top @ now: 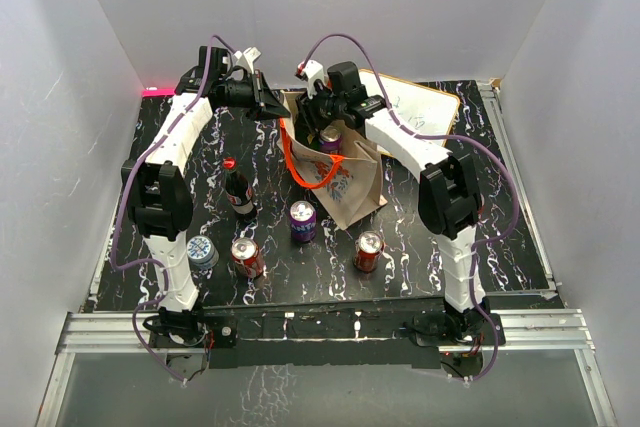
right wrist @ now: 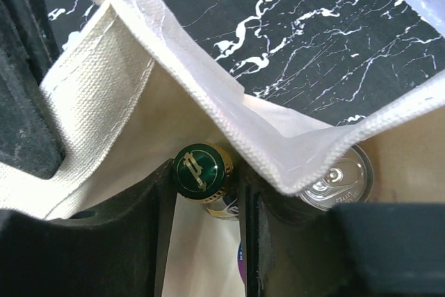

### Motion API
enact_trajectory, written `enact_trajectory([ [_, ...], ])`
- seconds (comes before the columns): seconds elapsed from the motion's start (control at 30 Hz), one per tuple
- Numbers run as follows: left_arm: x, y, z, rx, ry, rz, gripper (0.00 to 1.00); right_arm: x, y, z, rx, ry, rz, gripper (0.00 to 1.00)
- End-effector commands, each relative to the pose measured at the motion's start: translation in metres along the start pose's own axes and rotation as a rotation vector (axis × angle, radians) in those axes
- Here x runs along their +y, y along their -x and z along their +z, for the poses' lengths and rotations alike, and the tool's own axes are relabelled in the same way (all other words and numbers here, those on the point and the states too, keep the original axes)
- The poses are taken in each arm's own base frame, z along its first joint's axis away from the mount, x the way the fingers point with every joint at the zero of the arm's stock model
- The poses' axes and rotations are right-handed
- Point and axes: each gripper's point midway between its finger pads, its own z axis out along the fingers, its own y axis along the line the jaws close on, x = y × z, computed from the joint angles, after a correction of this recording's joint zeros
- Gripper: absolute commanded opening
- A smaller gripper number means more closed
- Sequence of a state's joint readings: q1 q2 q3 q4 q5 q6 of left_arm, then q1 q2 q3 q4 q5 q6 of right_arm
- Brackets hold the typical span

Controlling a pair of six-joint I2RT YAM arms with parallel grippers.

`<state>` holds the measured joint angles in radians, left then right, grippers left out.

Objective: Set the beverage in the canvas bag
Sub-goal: Place the drink in the canvas bag.

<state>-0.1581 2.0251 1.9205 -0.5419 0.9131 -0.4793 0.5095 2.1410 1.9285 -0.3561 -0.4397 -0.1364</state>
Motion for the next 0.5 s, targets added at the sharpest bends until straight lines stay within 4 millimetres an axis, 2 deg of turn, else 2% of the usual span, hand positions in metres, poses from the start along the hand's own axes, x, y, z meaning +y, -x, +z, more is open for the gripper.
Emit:
enact_trajectory([
  [0.0, -0.047, 0.003, -0.031, -0.03, -0.067, 0.071, 0.0, 0.002, 0.048, -0.004, -0.131, -0.005, -0.038, 0.34],
  [0.07, -0.047, 0.001, -0.031, -0.028, -0.064, 0.071, 0.0, 0.003, 0.051, -0.005, -0.139, -0.007, -0.037, 0.24],
  [0.13, -0.045, 0.0, -0.03, -0.025, -0.059, 0.068, 0.0, 0.002, 0.056, -0.006, -0.156, -0.017, -0.035, 0.1],
  [0.37, -0.043, -0.006, -0.032, -0.009, -0.053, 0.055, 0.01, 0.005, 0.079, -0.019, -0.301, -0.028, -0.092, 0.08],
  [0.47, -0.034, -0.012, -0.031, 0.005, -0.036, 0.034, 0.02, 0.011, 0.085, -0.024, -0.354, -0.008, -0.128, 0.08],
])
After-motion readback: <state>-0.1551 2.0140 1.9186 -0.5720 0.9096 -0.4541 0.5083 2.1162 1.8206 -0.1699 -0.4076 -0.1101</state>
